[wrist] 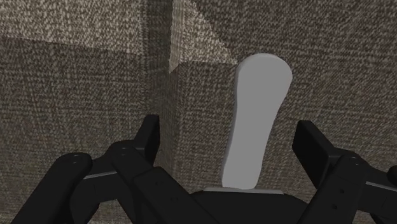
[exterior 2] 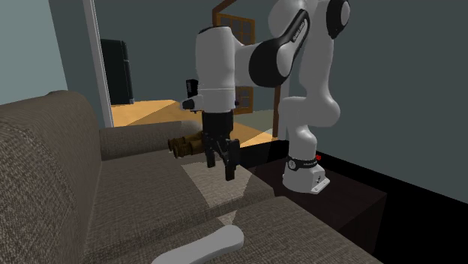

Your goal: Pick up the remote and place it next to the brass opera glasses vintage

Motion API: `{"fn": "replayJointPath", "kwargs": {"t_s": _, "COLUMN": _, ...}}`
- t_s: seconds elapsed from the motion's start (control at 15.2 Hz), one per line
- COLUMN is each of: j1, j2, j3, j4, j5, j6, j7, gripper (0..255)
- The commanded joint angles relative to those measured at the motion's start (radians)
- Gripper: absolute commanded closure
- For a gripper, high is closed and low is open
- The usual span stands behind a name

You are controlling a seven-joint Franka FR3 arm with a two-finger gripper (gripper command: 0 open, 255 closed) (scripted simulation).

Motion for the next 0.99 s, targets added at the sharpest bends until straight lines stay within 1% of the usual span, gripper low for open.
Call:
{"fn": "replayJointPath", "kwargs": {"t_s": 0.0, "j1": 0.005, "j2": 0.087, "j3": 0.014, "j4": 0.043, "j5": -0.011, "j6": 0.047, "j7": 0.026, "gripper": 0}}
{"fn": "replayJointPath", "kwargs": {"t_s": 0.33, "j1": 0.022, "j2": 0.283, "j3": 0.035, "j4": 0.143, "j5": -0.054, "j6": 0.145, "j7": 0.093, "gripper": 0}}
{"fn": "replayJointPath", "kwargs": {"t_s": 0.59, "j1": 0.046, "j2": 0.441, "j3": 0.037, "j4": 0.246, "j5": -0.098, "j6": 0.200, "j7": 0.148, "gripper": 0}}
{"fn": "replayJointPath", "kwargs": {"t_s": 0.66, "j1": 0.047, "j2": 0.441, "j3": 0.036, "j4": 0.246, "j5": -0.097, "j6": 0.200, "j7": 0.147, "gripper": 0}}
{"fn": "replayJointPath", "kwargs": {"t_s": 0.92, "j1": 0.051, "j2": 0.483, "j3": 0.032, "j4": 0.240, "j5": -0.107, "j6": 0.247, "j7": 0.154, "gripper": 0}}
